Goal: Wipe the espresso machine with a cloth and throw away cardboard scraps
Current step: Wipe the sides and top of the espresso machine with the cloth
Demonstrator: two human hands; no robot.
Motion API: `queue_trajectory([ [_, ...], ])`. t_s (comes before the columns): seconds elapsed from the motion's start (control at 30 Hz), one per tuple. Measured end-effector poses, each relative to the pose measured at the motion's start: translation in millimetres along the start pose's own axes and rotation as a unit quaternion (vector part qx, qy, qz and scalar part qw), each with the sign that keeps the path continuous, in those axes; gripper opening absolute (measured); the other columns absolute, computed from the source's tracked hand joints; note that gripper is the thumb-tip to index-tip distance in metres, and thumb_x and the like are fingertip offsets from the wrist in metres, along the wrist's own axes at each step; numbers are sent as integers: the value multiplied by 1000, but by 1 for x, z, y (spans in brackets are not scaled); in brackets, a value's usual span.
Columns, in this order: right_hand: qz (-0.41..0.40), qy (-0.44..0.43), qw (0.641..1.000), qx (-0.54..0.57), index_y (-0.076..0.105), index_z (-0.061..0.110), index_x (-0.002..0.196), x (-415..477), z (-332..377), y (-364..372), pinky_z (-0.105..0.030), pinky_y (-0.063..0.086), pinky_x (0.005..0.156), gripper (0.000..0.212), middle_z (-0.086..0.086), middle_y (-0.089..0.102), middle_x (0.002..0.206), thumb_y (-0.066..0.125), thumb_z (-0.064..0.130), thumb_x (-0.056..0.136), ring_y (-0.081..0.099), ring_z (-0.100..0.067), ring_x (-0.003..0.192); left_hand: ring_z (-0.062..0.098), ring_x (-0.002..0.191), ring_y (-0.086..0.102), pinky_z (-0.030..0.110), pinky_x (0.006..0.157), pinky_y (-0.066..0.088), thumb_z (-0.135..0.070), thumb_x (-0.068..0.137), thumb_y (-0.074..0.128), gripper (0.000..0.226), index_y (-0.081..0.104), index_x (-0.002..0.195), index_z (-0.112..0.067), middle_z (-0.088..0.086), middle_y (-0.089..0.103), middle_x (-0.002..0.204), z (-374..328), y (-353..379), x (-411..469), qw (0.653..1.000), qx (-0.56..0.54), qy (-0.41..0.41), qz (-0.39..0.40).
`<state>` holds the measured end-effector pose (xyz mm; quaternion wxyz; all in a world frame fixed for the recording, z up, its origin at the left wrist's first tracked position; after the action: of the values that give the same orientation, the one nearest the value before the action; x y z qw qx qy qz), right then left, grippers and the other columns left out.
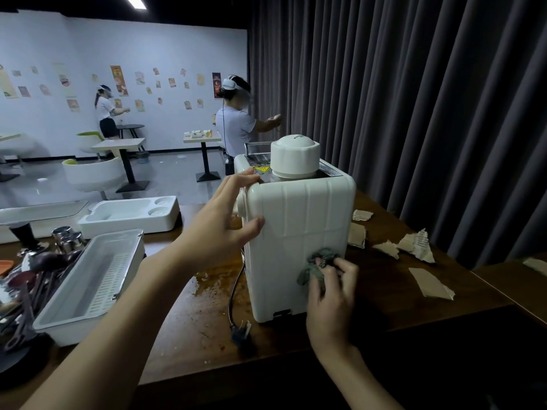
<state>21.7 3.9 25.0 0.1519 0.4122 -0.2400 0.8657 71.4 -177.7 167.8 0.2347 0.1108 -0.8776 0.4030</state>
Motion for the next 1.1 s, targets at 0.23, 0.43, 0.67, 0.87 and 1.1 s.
queue_trajectory([
  [0.23,87,-10,996,29,67,4,100,-23,5,8,-29,53,89,32,-9,54,118,79,-5,72,60,-21,105,13,144,31,49,114,39,-27,93,64,60,30,141,-40,-21,20,158,-2,6,-5,1000,7,-18,-18],
  [0.43,50,217,968,113,54,10,126,3,-19,-20,-12,43,85,43,0,50,124,70,7,86,49,-12,114,24,141,26,46,117,31,-36,87,70,81,19,149,-44,-4,15,152,-5,23,-16,991,69,-57,-101],
  [0.67,154,266,875,375,57,22,122,81,-37,-42,-21,56,78,37,-6,63,121,63,4,90,65,-17,106,24,138,32,42,114,32,-58,78,72,99,22,154,-18,8,37,149,-17,35,-16,963,89,-136,-214],
  [0.87,203,254,868,377,54,20,123,91,-24,-51,-22,54,84,36,-5,62,120,57,1,94,63,-5,106,21,125,48,44,103,45,-66,66,76,99,38,144,-19,1,53,134,-18,32,-8,960,60,-149,-232],
  [1.1,323,123,846,406,60,19,112,69,43,-68,-29,58,80,29,-1,71,105,61,-1,90,68,-13,100,11,96,62,31,66,60,-54,57,80,96,43,142,-27,1,58,130,12,-26,4,971,-48,-186,-142],
])
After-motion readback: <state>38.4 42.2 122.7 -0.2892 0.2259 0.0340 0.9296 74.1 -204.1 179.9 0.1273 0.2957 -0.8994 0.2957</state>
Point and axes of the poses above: each hand's wrist, its own x-axis towards the middle knuckle, its own y-axis out of the palm, z = x × y, the point moved 4 cm from there along x, towards the middle knuckle
